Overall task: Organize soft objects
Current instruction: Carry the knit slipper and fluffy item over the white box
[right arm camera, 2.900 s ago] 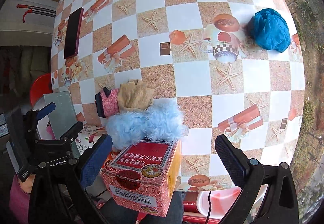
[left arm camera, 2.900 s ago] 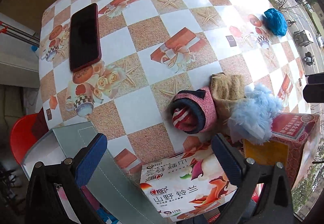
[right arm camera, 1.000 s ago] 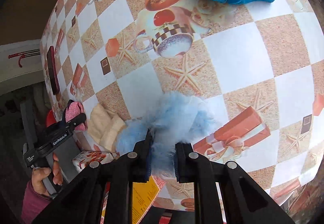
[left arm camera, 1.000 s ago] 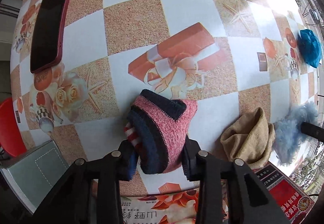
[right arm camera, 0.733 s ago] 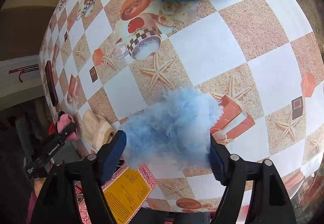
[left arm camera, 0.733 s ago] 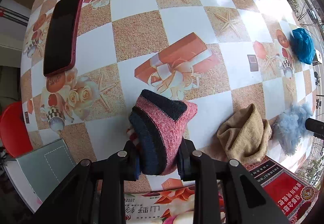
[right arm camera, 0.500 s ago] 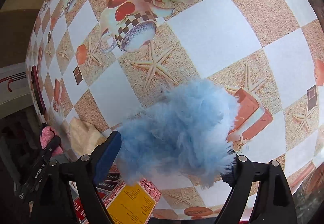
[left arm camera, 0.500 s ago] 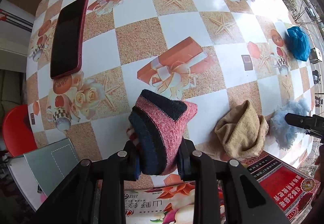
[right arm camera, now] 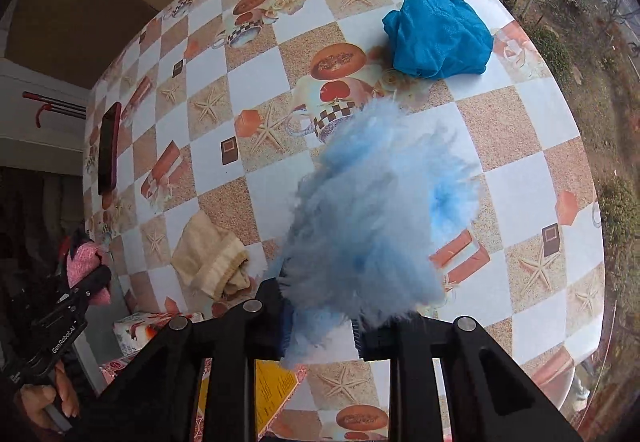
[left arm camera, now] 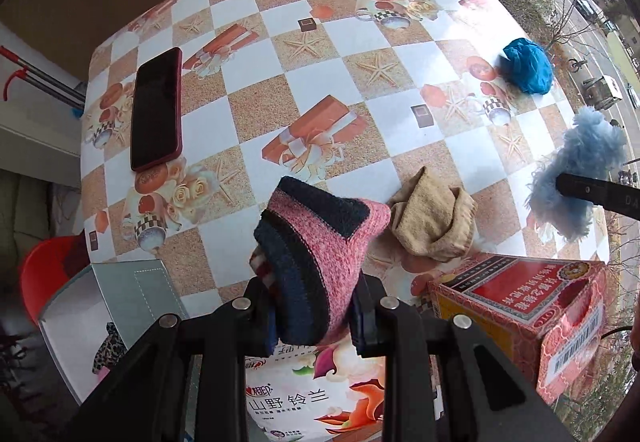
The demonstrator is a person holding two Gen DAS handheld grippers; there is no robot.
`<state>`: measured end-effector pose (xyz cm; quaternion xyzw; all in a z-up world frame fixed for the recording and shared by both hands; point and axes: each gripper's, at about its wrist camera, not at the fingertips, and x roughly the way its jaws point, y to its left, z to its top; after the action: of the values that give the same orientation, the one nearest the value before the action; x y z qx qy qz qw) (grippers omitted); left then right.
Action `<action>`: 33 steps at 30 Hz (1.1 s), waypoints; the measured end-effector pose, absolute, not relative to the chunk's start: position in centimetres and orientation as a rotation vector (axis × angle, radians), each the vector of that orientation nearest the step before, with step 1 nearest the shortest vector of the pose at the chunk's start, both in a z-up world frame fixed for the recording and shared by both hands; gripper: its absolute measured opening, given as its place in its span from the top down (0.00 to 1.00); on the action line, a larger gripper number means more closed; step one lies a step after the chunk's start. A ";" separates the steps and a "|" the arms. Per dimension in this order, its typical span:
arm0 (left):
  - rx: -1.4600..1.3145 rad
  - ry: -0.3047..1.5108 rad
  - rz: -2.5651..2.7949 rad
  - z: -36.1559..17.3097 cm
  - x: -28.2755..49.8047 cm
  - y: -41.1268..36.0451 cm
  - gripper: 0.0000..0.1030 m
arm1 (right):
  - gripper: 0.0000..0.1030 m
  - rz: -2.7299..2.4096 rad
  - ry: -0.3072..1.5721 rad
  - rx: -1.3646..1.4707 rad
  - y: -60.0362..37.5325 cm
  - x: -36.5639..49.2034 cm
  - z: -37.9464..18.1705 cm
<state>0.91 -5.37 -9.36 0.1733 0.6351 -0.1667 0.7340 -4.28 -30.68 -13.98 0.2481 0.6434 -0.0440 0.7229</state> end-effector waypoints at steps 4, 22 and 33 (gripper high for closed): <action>0.414 1.374 -0.439 -9.4 -1.6 -5.2 0.71 | 0.76 -0.131 1.392 0.547 -30.7 -7.4 -12.0; 0.469 1.240 -0.591 -4.3 -11.5 0.5 0.71 | 0.76 -0.126 1.422 0.521 -21.2 -19.1 -7.1; 0.341 1.204 -0.417 -2.5 -10.7 8.7 0.71 | 0.76 0.095 1.378 0.281 -11.4 -15.3 -3.9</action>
<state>-10.68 8.68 -2.52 0.1584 0.5592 -0.1936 0.7904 -15.30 -11.35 -3.90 0.1293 0.6333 0.0437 0.7617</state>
